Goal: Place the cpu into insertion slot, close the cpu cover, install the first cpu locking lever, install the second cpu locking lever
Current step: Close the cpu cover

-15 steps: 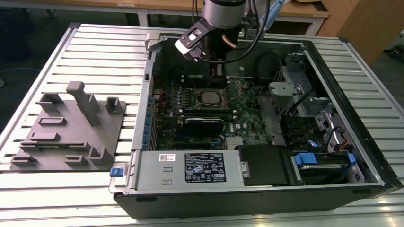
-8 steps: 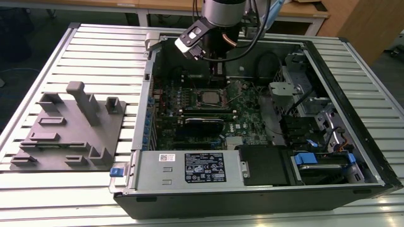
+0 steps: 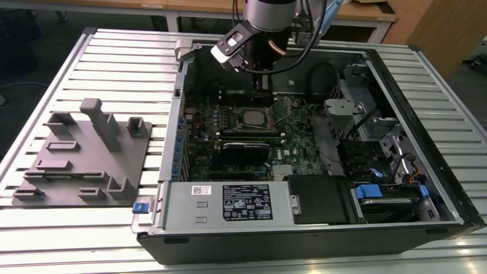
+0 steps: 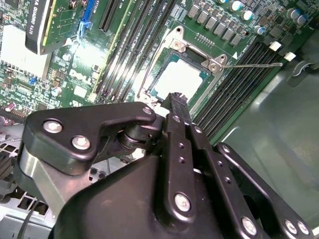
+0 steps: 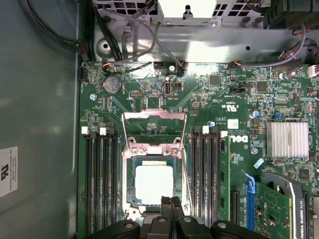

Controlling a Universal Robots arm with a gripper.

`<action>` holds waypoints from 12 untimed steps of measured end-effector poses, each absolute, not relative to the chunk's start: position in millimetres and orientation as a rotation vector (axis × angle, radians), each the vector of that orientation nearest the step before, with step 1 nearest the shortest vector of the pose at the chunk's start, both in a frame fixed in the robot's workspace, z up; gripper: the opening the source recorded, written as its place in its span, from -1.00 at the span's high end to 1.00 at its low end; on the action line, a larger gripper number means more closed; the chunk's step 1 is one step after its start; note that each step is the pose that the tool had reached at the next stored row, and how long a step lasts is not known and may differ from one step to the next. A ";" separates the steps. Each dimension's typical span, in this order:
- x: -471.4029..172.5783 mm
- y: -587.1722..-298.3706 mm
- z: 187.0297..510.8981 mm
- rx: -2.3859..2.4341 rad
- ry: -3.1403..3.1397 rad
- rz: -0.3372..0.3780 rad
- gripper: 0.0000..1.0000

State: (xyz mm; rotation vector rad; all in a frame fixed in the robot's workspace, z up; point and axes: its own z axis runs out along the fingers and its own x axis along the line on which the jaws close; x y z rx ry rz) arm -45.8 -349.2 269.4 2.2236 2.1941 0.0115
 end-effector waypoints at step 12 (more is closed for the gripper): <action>-41.9 -349.2 269.4 2.224 2.194 0.012 0.79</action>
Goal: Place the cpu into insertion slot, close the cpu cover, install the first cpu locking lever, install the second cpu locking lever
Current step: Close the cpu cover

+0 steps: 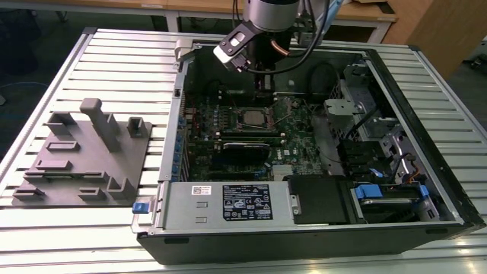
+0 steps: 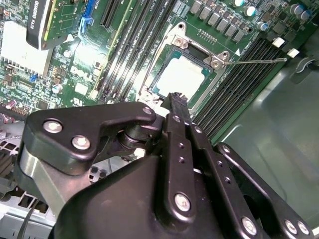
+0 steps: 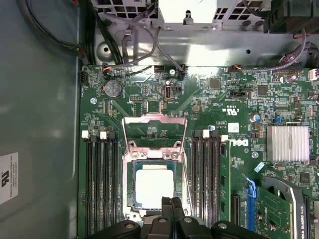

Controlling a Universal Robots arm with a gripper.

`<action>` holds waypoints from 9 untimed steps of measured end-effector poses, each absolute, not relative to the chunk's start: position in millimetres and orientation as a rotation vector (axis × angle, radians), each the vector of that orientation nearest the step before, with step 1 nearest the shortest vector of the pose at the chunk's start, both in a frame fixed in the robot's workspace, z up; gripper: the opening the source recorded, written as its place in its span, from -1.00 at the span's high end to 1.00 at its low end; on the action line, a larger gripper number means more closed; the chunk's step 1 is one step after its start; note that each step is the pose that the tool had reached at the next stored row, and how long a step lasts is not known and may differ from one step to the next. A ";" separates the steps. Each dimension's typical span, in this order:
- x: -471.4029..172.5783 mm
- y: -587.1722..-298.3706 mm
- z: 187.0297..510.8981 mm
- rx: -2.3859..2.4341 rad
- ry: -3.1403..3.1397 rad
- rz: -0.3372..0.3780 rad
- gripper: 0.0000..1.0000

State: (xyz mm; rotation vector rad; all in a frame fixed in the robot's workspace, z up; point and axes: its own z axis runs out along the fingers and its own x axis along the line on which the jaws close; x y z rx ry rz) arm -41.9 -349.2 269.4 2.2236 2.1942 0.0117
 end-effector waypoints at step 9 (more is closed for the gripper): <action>-39.4 -349.2 269.3 2.224 2.194 0.012 0.79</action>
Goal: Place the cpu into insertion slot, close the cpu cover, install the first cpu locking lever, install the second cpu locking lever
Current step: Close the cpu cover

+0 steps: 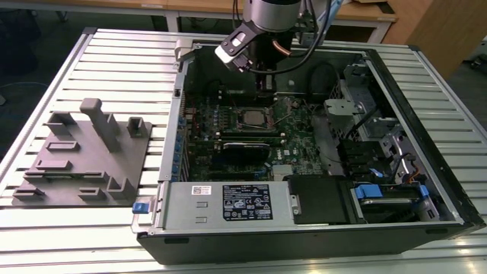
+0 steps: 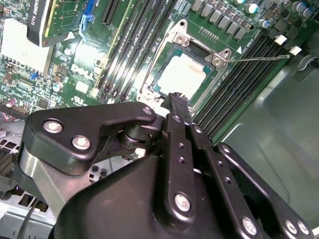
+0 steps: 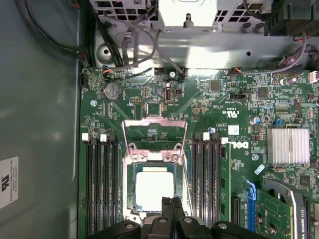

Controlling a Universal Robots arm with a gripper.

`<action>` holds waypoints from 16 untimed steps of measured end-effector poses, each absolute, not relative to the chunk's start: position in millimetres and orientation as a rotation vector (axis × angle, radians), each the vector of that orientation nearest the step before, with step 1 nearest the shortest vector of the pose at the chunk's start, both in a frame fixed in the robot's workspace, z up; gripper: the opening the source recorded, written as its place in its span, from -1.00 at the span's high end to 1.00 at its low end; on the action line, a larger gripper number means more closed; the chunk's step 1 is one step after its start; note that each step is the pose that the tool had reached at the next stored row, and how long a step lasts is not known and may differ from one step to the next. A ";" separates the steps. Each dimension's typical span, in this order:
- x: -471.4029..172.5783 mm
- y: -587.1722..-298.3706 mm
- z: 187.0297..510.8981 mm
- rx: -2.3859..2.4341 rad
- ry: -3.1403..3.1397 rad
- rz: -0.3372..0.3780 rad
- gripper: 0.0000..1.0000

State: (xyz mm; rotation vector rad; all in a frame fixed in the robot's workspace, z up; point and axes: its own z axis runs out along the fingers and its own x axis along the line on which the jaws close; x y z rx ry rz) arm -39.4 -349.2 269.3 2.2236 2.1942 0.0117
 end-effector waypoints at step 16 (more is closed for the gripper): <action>-26.9 -349.2 269.3 2.224 2.194 0.012 0.79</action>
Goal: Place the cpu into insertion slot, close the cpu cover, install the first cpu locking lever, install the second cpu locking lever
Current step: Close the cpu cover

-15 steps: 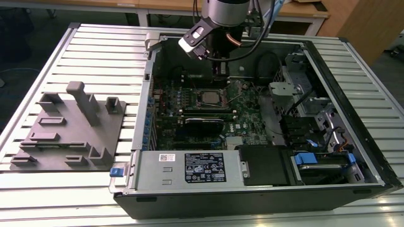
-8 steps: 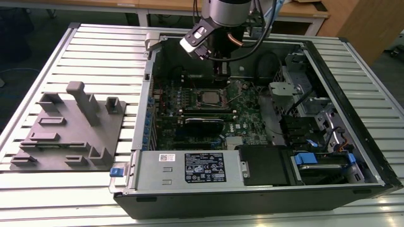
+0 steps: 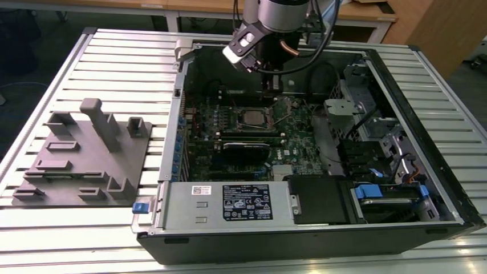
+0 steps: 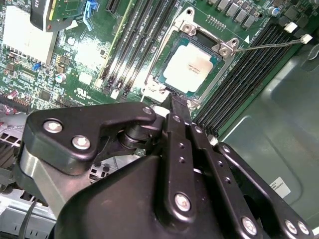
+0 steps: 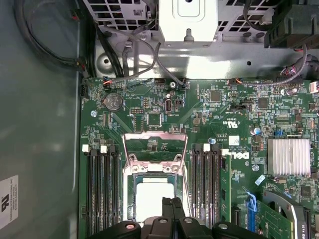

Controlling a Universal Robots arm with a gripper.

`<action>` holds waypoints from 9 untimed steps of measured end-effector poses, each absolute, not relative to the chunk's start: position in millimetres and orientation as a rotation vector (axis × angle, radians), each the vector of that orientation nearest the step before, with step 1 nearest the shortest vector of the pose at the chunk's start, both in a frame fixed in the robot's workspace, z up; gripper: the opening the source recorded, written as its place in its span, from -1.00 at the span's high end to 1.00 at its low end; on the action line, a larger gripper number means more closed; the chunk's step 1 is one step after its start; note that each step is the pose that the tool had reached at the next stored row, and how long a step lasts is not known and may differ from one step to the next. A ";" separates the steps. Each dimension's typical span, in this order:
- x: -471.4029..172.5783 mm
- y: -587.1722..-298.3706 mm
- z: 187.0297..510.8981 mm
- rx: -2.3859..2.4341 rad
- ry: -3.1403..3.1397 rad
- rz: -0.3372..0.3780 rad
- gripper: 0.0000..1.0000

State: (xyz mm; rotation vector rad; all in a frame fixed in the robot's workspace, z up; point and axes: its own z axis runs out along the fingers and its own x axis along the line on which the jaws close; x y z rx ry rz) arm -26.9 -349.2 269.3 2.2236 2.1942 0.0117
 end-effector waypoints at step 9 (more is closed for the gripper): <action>-23.5 -349.2 269.3 2.224 2.194 0.012 0.79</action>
